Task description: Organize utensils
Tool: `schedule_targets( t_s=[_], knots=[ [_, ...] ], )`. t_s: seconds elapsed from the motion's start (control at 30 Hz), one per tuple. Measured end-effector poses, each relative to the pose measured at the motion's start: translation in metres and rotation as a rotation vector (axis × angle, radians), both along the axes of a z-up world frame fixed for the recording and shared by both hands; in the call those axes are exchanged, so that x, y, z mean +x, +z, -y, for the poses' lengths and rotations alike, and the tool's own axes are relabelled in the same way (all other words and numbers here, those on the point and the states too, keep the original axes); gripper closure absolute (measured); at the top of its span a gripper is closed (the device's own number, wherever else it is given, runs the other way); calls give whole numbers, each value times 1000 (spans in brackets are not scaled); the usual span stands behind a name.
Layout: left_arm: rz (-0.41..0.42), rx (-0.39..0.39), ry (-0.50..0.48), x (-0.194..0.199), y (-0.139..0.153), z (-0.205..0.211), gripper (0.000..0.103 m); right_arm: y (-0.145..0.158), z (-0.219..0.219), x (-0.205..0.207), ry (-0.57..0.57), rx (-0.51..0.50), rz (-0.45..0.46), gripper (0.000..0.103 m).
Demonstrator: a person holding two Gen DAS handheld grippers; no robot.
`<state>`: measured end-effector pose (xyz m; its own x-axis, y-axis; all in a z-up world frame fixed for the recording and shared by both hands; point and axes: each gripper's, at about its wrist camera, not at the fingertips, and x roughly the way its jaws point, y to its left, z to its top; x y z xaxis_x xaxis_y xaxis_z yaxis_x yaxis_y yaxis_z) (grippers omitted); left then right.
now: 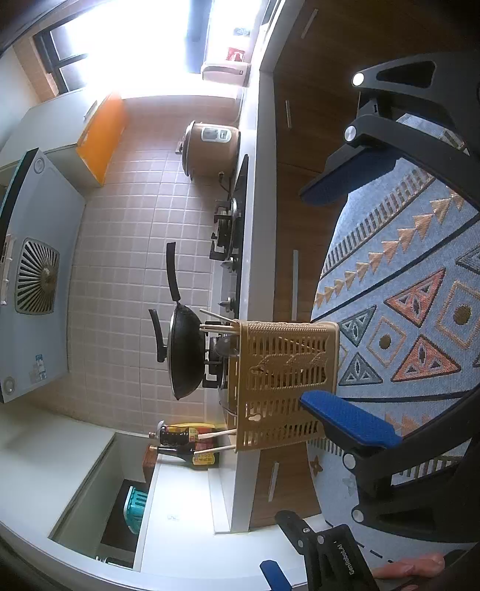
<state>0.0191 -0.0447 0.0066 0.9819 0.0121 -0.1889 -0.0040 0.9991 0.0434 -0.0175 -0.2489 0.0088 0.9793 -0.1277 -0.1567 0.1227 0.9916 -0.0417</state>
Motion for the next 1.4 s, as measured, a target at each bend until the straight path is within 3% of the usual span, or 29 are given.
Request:
schedule_targets(
  t_s=[0.5, 1.4],
  knots=[
    [-24, -21, 10, 5, -2, -5, 8, 0, -1, 1, 1, -1, -2, 7],
    [-6, 16, 6, -1, -2, 2, 8, -2, -2, 0, -3, 3, -8, 7]
  ],
)
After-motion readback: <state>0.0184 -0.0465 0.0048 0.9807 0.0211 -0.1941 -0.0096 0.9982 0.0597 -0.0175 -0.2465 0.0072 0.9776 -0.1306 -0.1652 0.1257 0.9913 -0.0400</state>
